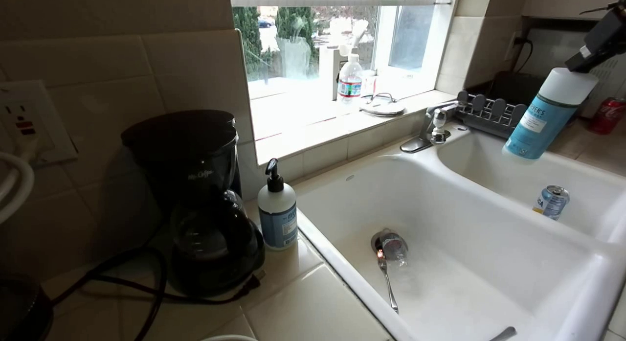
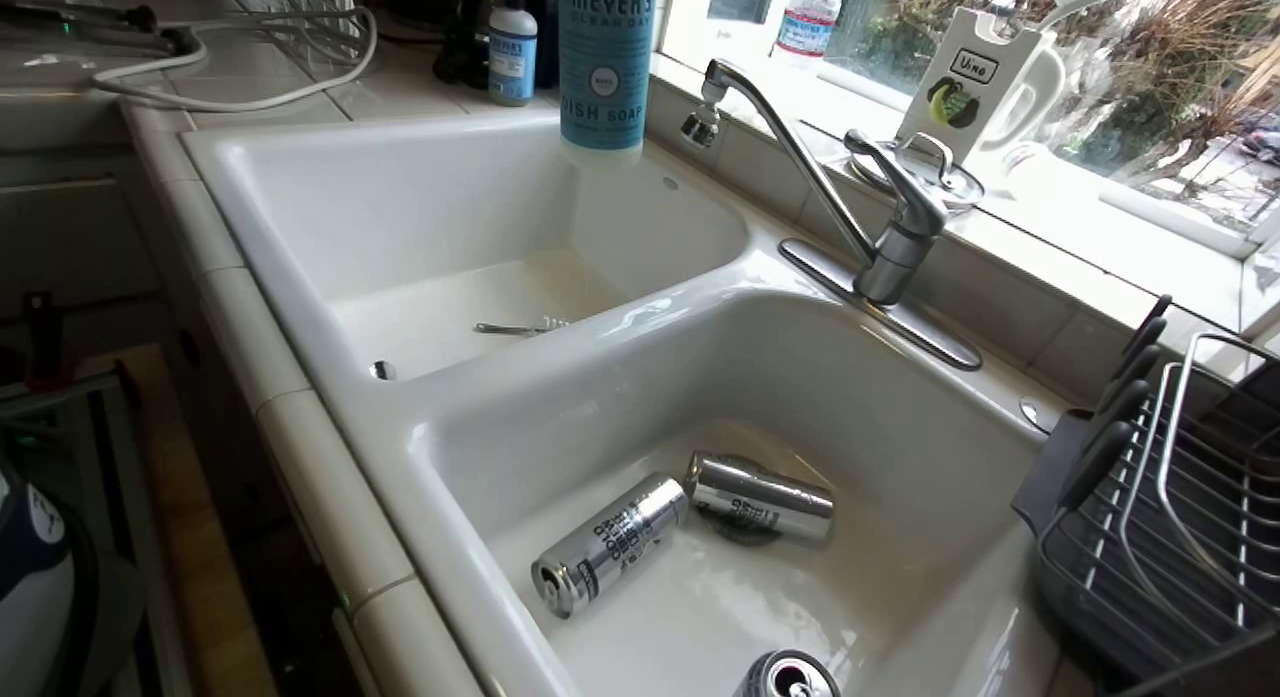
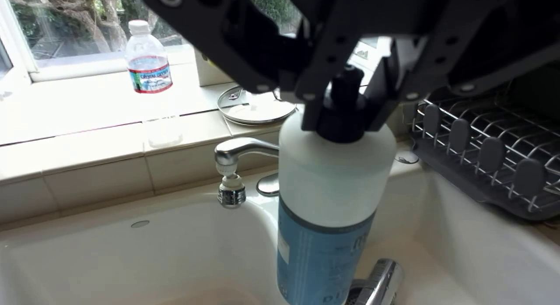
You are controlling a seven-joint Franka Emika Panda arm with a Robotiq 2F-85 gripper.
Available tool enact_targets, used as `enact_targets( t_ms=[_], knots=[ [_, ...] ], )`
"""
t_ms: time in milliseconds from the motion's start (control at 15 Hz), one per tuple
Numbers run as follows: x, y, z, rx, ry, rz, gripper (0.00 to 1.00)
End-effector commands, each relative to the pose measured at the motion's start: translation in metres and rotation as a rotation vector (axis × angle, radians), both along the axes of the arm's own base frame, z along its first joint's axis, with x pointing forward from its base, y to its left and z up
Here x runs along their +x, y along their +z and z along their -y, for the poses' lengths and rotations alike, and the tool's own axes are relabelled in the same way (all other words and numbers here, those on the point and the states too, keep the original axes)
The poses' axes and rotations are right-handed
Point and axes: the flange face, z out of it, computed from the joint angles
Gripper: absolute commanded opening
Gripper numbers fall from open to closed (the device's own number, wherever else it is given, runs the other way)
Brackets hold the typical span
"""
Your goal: Move the blue bottle to the right side of the sink
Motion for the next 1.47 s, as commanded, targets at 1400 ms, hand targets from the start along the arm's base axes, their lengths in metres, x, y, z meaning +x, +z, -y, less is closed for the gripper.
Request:
enact_targets(
  t_ms=[1400],
  knots=[
    [0.126, 0.09, 0.268, 0.01, -0.754, 0.119, 0.3]
  ],
)
